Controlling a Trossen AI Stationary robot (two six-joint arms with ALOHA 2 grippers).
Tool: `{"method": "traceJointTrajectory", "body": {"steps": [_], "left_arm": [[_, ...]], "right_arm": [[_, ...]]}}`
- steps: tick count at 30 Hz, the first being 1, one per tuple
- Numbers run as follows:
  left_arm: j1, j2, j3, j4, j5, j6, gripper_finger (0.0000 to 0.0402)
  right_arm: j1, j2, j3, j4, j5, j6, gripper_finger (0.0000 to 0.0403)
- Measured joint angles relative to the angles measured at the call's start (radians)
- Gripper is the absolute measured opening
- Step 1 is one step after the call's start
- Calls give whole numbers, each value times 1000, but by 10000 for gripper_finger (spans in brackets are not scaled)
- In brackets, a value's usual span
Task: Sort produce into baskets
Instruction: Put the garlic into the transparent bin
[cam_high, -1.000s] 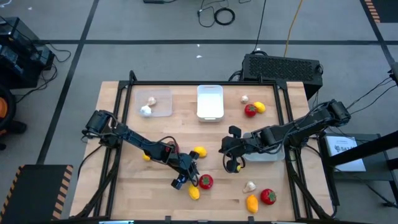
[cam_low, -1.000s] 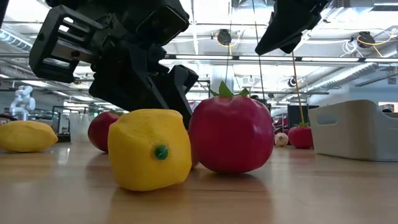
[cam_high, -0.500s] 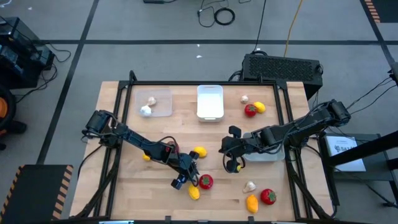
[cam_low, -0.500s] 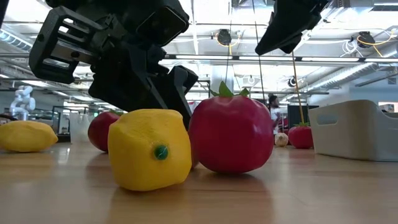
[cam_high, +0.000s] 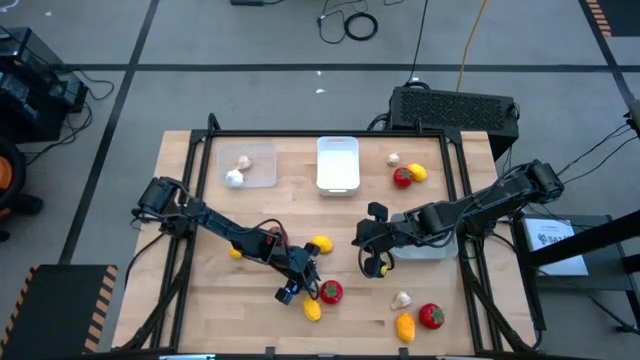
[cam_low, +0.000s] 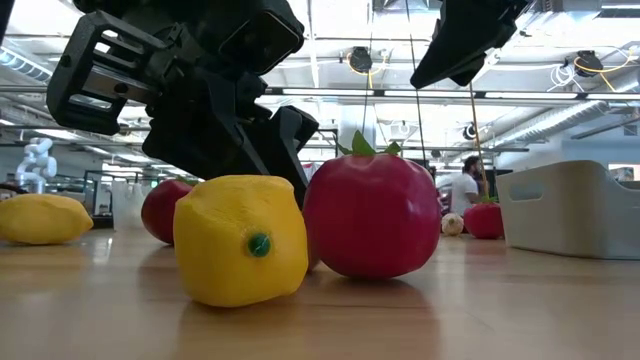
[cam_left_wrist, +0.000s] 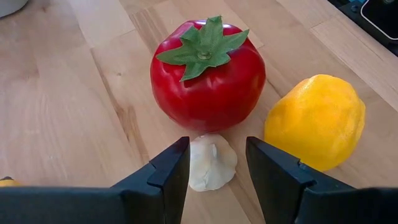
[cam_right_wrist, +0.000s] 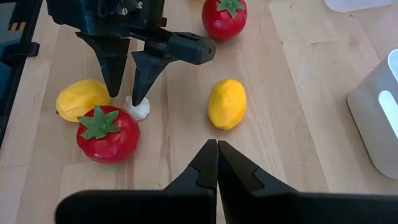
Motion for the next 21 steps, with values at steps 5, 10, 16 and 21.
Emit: {"method": "traceJointTrajectory", "body": {"steps": [5, 10, 16, 21], "left_arm": [[0, 0, 0, 0, 0, 0, 163], [0, 0, 0, 0, 0, 0, 163], [0, 0, 0, 0, 0, 0, 163], [0, 0, 0, -1, -1, 0, 136]], "right_arm": [[0, 0, 0, 0, 0, 0, 0], [0, 0, 0, 0, 0, 0, 0], [0, 0, 0, 0, 0, 0, 0], [0, 0, 0, 0, 0, 0, 0]]}}
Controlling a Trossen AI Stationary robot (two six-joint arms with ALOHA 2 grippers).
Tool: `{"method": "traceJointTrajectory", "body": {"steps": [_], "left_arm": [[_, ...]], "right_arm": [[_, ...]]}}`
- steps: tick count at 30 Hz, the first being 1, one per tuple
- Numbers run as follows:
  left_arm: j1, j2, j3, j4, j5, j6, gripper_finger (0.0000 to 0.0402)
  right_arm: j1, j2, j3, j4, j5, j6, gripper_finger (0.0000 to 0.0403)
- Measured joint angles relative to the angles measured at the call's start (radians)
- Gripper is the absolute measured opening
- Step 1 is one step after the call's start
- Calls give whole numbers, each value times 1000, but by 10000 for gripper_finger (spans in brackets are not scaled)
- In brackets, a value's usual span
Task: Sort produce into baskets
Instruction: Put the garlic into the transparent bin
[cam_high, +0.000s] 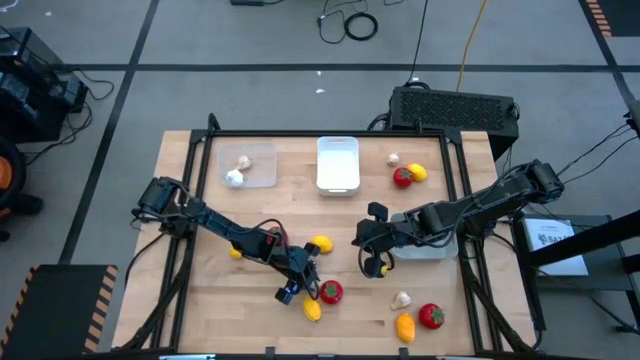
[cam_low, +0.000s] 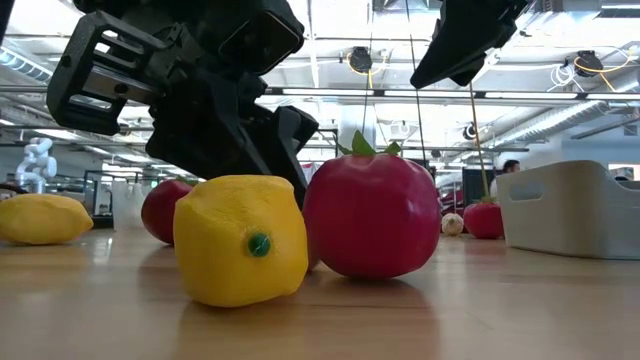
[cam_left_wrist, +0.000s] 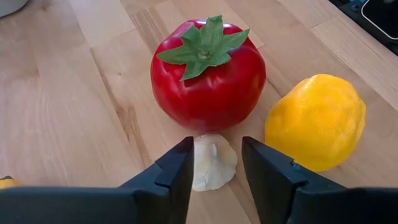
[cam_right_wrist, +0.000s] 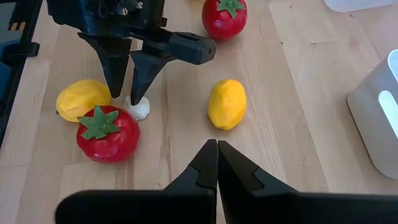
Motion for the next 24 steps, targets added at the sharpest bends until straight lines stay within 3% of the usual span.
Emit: {"method": "traceJointTrajectory", "body": {"steps": [21, 24], "left_arm": [[0, 0, 0, -6, -1, 1, 8], [1, -2, 0, -10, -1, 1, 6]], "right_arm": [[0, 0, 0, 0, 0, 0, 0], [0, 0, 0, 0, 0, 0, 0]]}}
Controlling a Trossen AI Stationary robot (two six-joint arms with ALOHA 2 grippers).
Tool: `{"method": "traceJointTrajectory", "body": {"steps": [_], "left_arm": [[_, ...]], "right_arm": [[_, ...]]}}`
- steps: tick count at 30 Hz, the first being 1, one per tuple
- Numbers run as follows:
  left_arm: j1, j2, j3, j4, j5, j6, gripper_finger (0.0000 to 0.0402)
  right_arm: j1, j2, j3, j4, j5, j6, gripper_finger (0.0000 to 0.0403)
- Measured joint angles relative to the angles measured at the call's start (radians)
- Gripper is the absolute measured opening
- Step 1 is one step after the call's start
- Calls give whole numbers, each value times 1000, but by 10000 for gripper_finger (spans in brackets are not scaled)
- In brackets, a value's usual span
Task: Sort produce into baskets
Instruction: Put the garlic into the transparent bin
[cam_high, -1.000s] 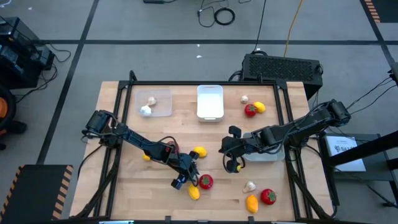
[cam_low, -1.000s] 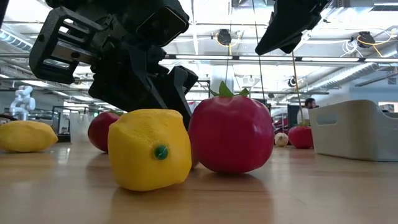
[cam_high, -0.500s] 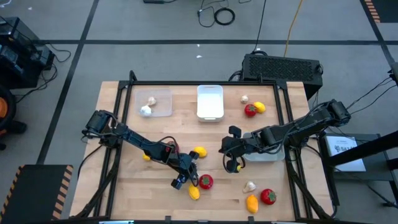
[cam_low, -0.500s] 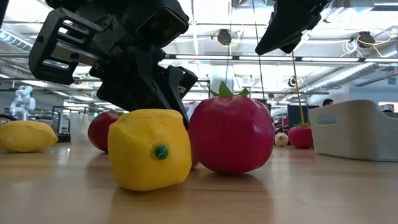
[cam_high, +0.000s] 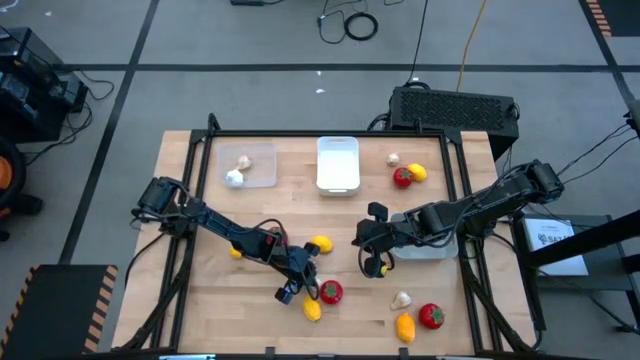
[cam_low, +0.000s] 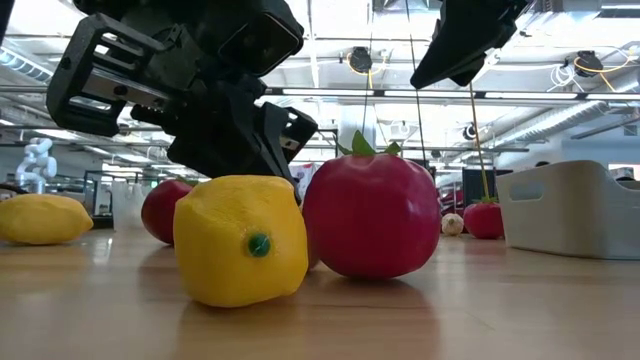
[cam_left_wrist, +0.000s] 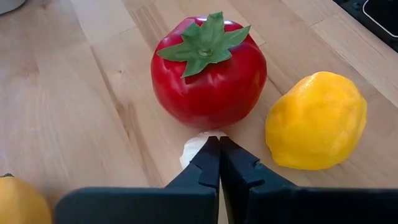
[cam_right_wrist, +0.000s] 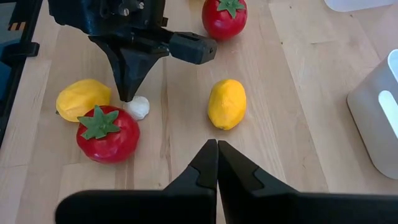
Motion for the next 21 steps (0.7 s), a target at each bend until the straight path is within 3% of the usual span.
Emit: {"method": "traceJointTrajectory", "body": {"steps": [5, 12, 21], "left_arm": [[7, -73, 0, -109, -44, 8, 3], [50, -281, 0, -326, -110, 27, 3], [182, -602, 0, -723, -403, 53, 2]], "right_arm": [[0, 0, 0, -1, 0, 0, 0], [0, 0, 0, -1, -1, 1, 0], [0, 0, 0, 0, -1, 0, 0]]}}
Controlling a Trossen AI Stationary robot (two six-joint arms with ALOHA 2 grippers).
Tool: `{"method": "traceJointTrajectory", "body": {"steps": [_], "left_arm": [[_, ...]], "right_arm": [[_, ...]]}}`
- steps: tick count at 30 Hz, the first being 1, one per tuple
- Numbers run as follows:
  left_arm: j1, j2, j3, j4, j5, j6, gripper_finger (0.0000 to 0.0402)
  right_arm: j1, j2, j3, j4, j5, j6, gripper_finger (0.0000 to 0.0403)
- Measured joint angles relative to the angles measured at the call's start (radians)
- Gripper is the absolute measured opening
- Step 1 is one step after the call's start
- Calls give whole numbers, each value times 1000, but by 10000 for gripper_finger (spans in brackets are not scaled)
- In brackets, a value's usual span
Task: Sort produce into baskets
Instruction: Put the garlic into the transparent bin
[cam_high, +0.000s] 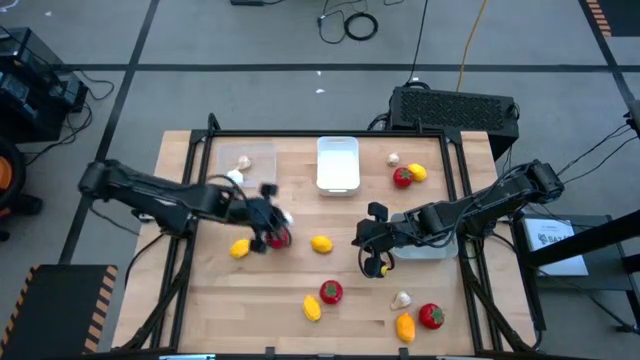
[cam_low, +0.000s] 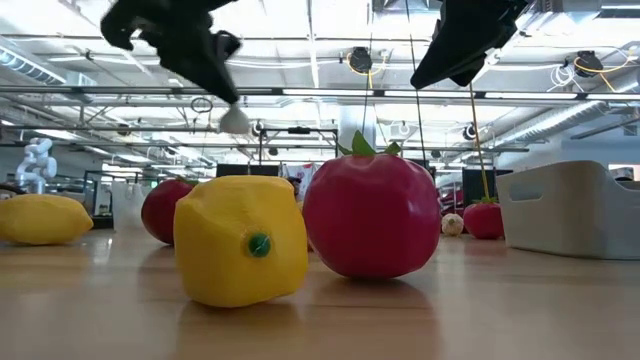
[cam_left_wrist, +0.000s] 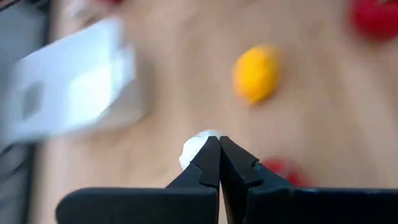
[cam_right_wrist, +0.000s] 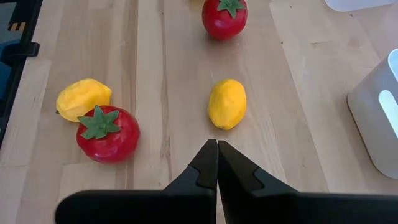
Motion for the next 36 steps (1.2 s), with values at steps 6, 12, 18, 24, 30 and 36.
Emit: {"method": "traceJointTrajectory", "body": {"steps": [6, 12, 18, 24, 30, 36], "left_arm": [[195, -133, 0, -220, -132, -8, 2], [406, -176, -24, -260, -117, 19, 2], [577, -177, -101, -181, 44, 80, 2], [660, -177, -151, -109, 106, 105, 2], [703, -177, -186, -63, 109, 107, 2], [702, -177, -217, -4, 104, 108, 2]], "right_arm": [[0, 0, 0, 11, 0, 0, 0], [0, 0, 0, 46, 3, -40, 0], [0, 0, 0, 62, 4, -76, 0], [-2, 5, 0, 83, 49, -75, 0], [2, 30, 0, 97, 50, -11, 0], [12, 54, 0, 100, 47, -32, 0]]}}
